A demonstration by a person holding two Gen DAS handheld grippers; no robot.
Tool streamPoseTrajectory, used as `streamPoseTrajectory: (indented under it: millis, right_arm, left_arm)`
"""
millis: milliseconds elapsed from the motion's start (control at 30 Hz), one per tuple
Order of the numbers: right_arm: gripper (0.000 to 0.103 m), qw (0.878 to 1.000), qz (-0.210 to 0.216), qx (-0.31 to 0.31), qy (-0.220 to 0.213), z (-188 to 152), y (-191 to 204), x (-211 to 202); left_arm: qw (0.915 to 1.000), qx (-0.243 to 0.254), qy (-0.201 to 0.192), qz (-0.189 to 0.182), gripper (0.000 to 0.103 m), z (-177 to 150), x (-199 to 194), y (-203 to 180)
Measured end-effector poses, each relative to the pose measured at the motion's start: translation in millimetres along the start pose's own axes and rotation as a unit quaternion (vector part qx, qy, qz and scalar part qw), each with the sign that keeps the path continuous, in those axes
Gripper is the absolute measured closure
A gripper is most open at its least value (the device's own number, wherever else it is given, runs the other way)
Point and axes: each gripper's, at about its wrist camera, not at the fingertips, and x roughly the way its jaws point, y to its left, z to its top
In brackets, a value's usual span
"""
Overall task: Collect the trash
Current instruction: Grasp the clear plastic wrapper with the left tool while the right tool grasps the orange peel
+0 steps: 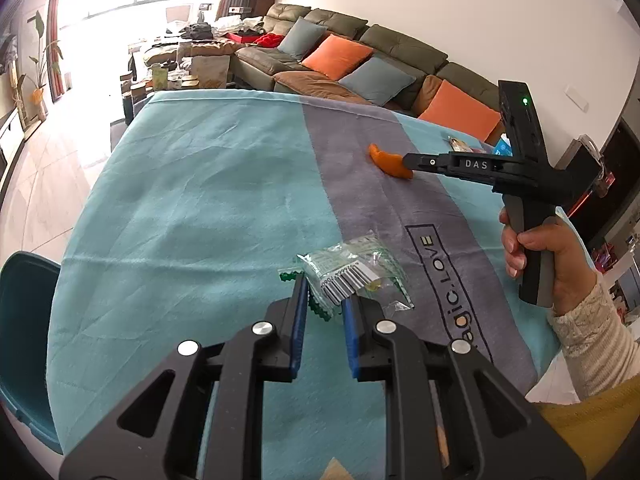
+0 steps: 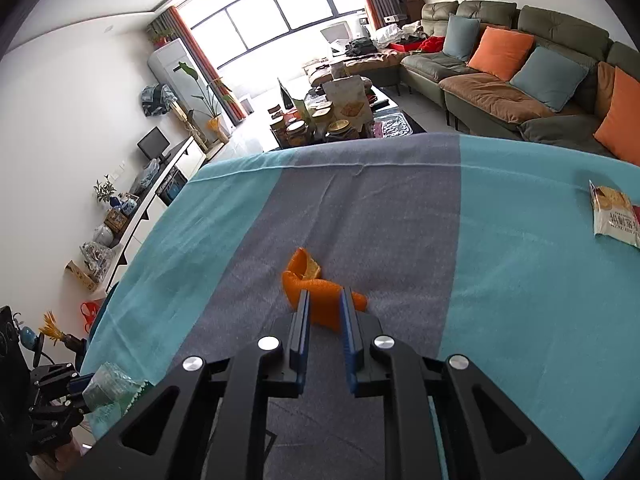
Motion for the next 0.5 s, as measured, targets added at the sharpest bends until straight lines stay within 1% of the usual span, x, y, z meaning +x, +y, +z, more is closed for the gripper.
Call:
streamPoseTrajectory:
  millis: [100,233,300,433,500]
  right_arm:
    - [0.088,1.0,0.007,0.013,-0.001,0.7,-4.3,-0.4]
    - [0.077,1.0,0.004,0.026,0.0,3.7,-9.3,3.3]
    - [0.076,1.0,0.005,0.028,0.002,3.9,-8.6,5.4]
    - [0.07,1.0,0.004,0.02,0.012,4.6,-4.8,11.9]
    - [0.07,1.0,0.004,0.013,0.014,3.4,-0.9,14.1]
  left_arm:
    - [1.0,-0.002,-0.003,0.005,0.086,-1.2,-2.2,1.3]
    - [1.0,-0.004,-0.005,0.007,0.086,-3.0,-3.9,2.5]
    - [0.9999,-0.006,-0.006,0.008,0.086,-4.2,-5.1,2.4]
    - [0.9999,-0.01,-0.007,0.01,0.086,-6.3,-8.8,4.5]
    - [0.9998,-0.011,-0.009,0.012,0.086,-6.6,-10.5,5.7]
